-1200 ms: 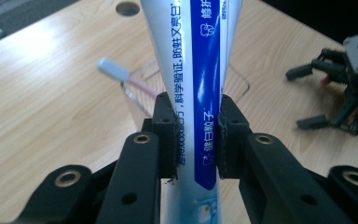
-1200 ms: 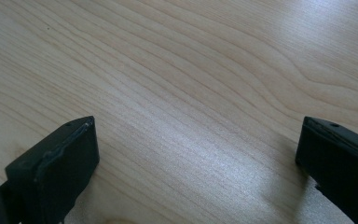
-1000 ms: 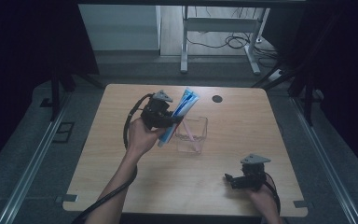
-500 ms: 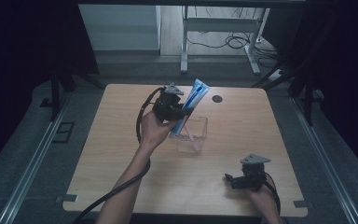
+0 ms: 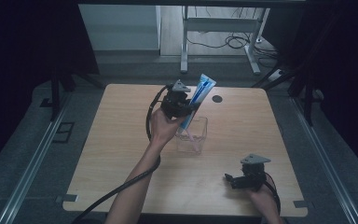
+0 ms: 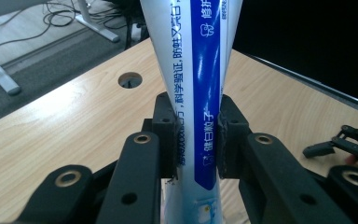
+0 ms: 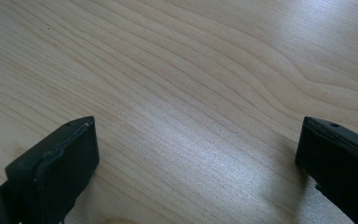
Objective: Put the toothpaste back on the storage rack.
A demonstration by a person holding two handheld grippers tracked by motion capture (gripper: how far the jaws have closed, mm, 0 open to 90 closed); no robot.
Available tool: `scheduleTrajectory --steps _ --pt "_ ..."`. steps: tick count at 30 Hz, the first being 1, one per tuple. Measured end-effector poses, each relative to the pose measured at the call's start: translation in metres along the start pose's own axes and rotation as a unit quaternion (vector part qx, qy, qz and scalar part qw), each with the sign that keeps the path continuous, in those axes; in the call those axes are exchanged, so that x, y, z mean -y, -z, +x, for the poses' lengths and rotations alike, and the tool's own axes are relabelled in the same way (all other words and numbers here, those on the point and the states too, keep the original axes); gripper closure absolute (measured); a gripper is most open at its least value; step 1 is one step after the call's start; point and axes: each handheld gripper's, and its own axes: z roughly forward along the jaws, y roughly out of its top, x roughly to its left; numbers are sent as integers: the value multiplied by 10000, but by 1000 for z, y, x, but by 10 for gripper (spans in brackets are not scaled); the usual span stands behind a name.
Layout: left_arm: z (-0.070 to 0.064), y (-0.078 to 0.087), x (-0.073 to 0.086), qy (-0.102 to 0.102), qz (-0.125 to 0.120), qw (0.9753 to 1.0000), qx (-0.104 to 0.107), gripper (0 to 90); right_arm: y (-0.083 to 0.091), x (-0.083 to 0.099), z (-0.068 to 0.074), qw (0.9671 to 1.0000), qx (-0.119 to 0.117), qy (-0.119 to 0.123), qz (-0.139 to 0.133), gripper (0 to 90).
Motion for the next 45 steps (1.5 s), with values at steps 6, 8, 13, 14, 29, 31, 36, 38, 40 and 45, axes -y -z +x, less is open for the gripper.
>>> scheduleTrajectory --steps 6,8,13,14,29,31,36,38,40,45 --pt "-1 -11 7 28 -76 10000 -44 740 0 0 0 10000 0 -10 -7 0" --pt "-2 -14 9 21 -92 9999 -37 740 0 0 0 10000 0 -10 -3 0" --pt "-4 -21 16 29 -128 9999 -72 739 0 0 0 10000 3 -14 -4 0" --pt "-5 -21 17 33 -119 9999 -73 739 0 0 0 10000 5 -10 -2 0" --pt "-8 -35 38 45 -92 9997 -201 739 0 0 0 10000 -4 -18 -1 0" --pt "-9 -37 41 76 -84 9997 -203 738 0 0 0 10000 -4 -19 0 0" --pt "-10 -40 47 112 -49 9996 -262 737 0 0 0 10000 -1 -13 -2 0" --pt "-11 -41 49 107 -39 9995 -296 737 0 0 0 10000 -1 -18 -1 0" --pt "-11 -43 51 86 -4 9995 -316 736 0 0 0 10000 -3 -17 1 0" --pt "-13 -48 56 49 133 9991 -406 734 0 0 0 10000 3 -16 2 0"
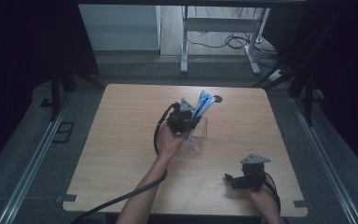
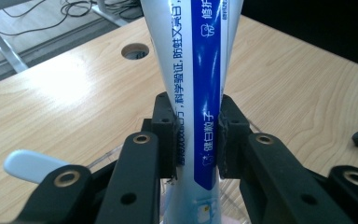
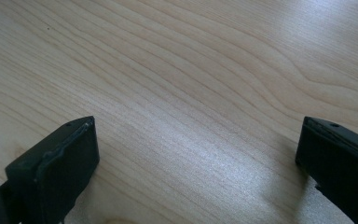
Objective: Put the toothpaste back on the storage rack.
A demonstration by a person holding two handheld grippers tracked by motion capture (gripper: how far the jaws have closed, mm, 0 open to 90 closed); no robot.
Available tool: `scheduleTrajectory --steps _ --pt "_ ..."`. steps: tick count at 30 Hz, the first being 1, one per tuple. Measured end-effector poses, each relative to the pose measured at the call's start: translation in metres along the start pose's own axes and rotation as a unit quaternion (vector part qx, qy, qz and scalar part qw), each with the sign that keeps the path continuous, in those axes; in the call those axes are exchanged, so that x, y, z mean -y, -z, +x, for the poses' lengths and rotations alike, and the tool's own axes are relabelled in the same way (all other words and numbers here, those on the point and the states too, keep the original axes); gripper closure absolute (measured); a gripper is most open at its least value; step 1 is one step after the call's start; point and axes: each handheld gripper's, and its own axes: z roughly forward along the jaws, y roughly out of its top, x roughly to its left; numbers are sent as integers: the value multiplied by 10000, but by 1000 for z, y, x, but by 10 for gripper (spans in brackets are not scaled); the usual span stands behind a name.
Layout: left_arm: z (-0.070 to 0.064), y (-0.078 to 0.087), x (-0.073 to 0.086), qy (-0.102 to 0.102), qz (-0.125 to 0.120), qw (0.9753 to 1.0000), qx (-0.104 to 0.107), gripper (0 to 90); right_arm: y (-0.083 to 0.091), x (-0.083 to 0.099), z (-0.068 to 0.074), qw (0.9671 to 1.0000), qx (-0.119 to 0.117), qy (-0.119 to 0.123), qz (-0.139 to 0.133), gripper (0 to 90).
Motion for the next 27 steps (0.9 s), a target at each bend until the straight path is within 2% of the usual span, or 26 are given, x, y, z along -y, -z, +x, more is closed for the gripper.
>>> scheduleTrajectory --steps 16,24,27 --pt "-6 -6 4 -49 183 9998 -52 722 0 0 0 10000 -2 -3 -2 0" --pt "-10 -11 5 -156 451 9989 -7 703 0 0 0 10000 -3 -5 -1 0" --pt "-11 -12 5 -229 569 9981 -104 684 0 0 0 10000 -3 -4 -1 0"
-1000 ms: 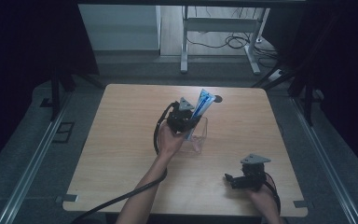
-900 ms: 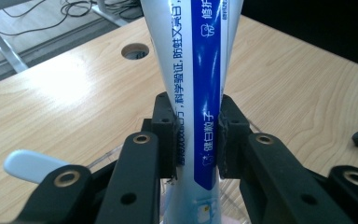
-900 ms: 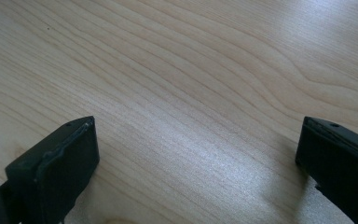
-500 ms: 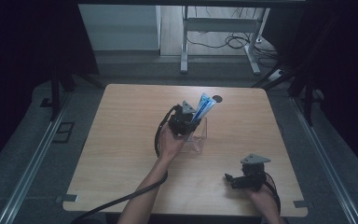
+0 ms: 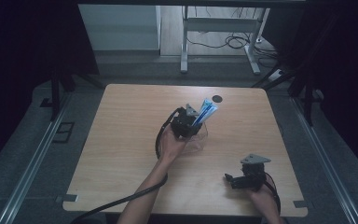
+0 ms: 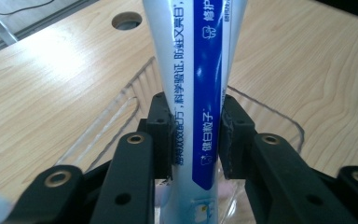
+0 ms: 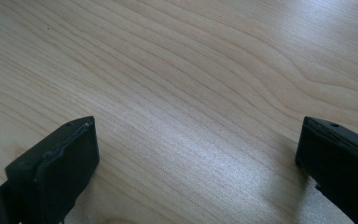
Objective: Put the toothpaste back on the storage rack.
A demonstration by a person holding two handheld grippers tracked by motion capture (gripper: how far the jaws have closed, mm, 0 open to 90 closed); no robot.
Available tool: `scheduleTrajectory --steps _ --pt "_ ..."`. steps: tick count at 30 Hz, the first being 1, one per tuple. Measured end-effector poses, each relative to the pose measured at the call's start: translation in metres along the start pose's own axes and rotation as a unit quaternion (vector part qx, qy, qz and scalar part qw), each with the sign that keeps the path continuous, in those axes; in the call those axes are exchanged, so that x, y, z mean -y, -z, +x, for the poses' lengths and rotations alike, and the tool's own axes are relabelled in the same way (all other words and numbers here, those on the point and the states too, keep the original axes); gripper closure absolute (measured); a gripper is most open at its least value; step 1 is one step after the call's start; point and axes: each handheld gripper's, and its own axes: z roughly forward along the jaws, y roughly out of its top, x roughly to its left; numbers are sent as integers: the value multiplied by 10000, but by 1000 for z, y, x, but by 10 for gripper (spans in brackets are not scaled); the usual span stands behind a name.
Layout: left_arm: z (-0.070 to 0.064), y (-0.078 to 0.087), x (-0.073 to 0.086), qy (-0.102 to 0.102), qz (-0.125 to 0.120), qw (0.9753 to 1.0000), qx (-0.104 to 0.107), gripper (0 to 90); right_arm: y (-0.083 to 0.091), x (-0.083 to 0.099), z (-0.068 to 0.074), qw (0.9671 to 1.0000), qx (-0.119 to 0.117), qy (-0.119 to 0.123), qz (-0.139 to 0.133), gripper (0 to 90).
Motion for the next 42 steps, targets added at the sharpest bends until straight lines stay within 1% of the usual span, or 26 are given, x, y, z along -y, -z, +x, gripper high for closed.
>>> scheduleTrajectory --steps 1,2,4,7,10,13,14,16,18,20,25,29,31,33,36,40,42 --pt "1 -1 0 -2 70 10000 4 658 0 0 0 10000 0 -1 0 0" --pt "1 -1 1 -8 55 10000 -16 644 0 0 0 10000 1 2 -1 0" --pt "2 0 2 45 17 10000 29 645 0 0 0 10000 0 1 -1 0" --pt "1 1 2 0 27 10000 -16 639 0 0 0 10000 0 1 -2 0" --pt "2 3 1 81 -83 9999 -5 609 0 0 0 10000 3 5 -2 0" --pt "6 10 0 147 -205 9997 10 580 0 0 0 10000 -1 0 -1 0" --pt "7 12 -1 187 -269 9994 69 584 0 0 0 10000 -1 0 -1 0" --pt "9 17 -3 250 -358 9989 144 566 0 0 0 10000 0 2 0 0" --pt "9 20 -6 205 -393 9988 214 551 0 0 0 10000 3 1 -2 0" --pt "6 22 -7 118 -389 9990 190 539 0 0 0 10000 3 0 -2 0" --pt "2 23 -9 34 -373 9990 232 502 0 0 0 10000 3 -5 -3 0" --pt "2 24 -11 -15 -337 9991 250 442 0 0 0 10000 4 2 -5 0" --pt "3 26 -11 -5 -345 9990 272 412 0 0 0 10000 -1 -8 -5 0" --pt "4 28 -12 24 -394 9986 342 378 0 0 0 10000 0 0 -1 0" --pt "5 32 -14 30 -401 9983 422 308 0 0 0 10000 -1 4 0 0" --pt "4 38 -16 -32 -386 9983 429 237 0 0 0 10000 -1 4 1 0" --pt "3 41 -16 -62 -394 9985 386 215 0 0 0 10000 0 3 -1 0"
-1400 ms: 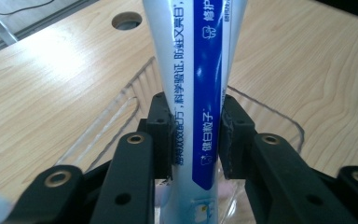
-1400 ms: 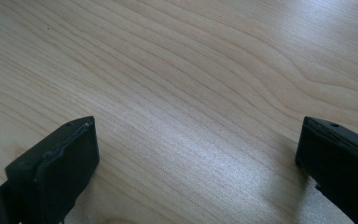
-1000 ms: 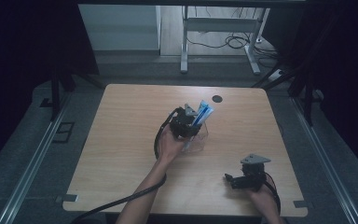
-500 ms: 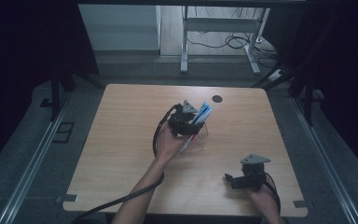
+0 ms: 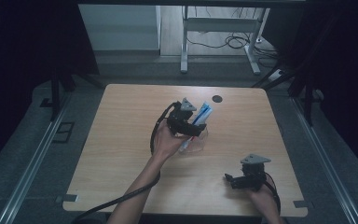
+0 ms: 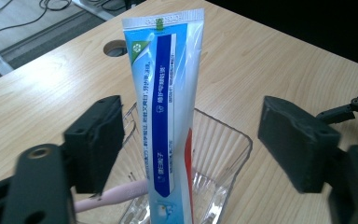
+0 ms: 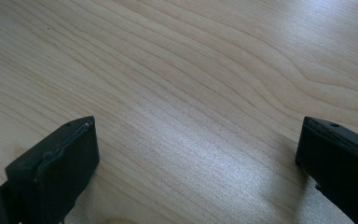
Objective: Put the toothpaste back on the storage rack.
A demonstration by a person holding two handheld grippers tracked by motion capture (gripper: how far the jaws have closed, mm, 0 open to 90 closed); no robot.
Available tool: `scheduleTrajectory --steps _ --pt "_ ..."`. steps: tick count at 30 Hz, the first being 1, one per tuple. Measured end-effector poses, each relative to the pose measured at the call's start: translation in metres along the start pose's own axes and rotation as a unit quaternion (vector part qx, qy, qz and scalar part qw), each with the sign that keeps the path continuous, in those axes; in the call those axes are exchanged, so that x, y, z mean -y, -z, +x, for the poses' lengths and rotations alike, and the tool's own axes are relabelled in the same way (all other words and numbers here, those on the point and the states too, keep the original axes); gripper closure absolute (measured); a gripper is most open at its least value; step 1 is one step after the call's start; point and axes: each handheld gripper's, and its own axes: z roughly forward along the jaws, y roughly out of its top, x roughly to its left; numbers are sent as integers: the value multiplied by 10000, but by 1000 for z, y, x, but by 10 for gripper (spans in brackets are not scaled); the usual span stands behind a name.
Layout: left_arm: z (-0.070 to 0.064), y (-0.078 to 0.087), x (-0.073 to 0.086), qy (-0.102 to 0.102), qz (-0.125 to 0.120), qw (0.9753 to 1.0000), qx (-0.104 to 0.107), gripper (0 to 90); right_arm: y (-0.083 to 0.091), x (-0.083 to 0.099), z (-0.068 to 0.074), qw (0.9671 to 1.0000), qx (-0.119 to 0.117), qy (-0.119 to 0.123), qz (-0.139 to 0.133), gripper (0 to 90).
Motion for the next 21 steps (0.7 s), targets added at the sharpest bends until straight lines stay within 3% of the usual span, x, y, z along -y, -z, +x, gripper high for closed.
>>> scheduleTrajectory --steps 14,21 --pt "-1 19 5 -27 7 9999 -152 146 0 0 0 10000 4 -1 -2 0" --pt "3 28 11 100 -25 9999 -137 134 0 0 0 10000 3 -4 -2 0"
